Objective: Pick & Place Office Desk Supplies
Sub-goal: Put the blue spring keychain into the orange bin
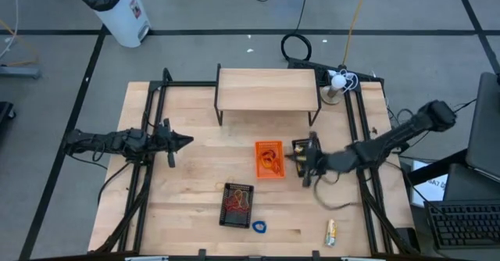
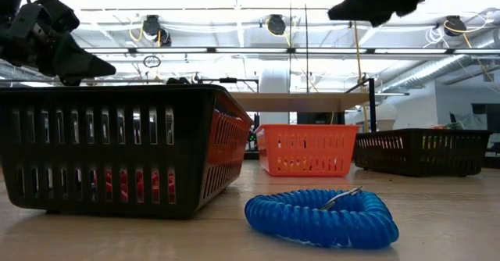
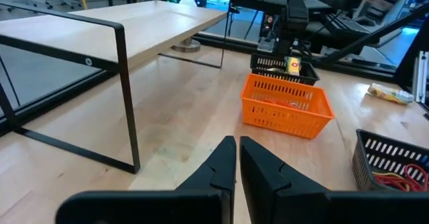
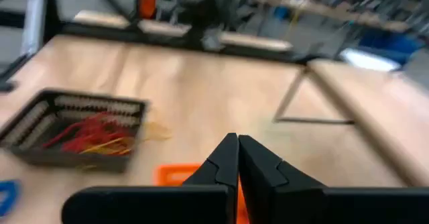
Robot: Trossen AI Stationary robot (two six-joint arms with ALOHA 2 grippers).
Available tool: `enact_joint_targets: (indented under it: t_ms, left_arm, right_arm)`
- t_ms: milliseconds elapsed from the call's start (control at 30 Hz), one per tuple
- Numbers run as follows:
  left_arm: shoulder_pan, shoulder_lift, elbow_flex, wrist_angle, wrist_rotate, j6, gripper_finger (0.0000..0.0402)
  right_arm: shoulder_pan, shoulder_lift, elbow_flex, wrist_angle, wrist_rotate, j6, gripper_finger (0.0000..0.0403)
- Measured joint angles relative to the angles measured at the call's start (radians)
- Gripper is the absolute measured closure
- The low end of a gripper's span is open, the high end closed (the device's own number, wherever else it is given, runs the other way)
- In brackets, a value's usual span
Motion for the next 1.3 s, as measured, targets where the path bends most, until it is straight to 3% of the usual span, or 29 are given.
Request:
enact_joint_targets:
  t_ms: [267, 500, 867, 967, 1167, 1300]
  left_arm:
    - [0.000, 0.000, 0.000, 0.000, 0.001, -0.008, 0.0380]
    - [0.000, 0.000, 0.000, 0.000, 0.010, -0.050, 0.0380]
    - [0.000, 0.000, 0.000, -0.002, 0.038, 0.001, 0.0380]
    - [0.000, 0.000, 0.000, -0.002, 0.055, 0.004, 0.0380]
    - [0.000, 0.000, 0.000, -0.002, 0.078, 0.042, 0.0380]
    - [0.000, 0.000, 0.000, -0.002, 0.079, 0.053, 0.0380]
  right_arm:
    - [0.134, 0.301, 0.269, -0.208, -0.033, 0.306, 0.0403]
    - [0.203, 0.541, 0.431, -0.202, -0.145, 0.500, 0.0403]
    - [0.189, 0.823, 0.574, -0.196, -0.345, 0.712, 0.0396]
    - [0.182, 0.859, 0.600, -0.195, -0.371, 0.760, 0.0363]
    - [0.166, 0.878, 0.609, -0.231, -0.364, 0.860, 0.0256]
    - [0.166, 0.877, 0.609, -0.269, -0.311, 0.875, 0.0218]
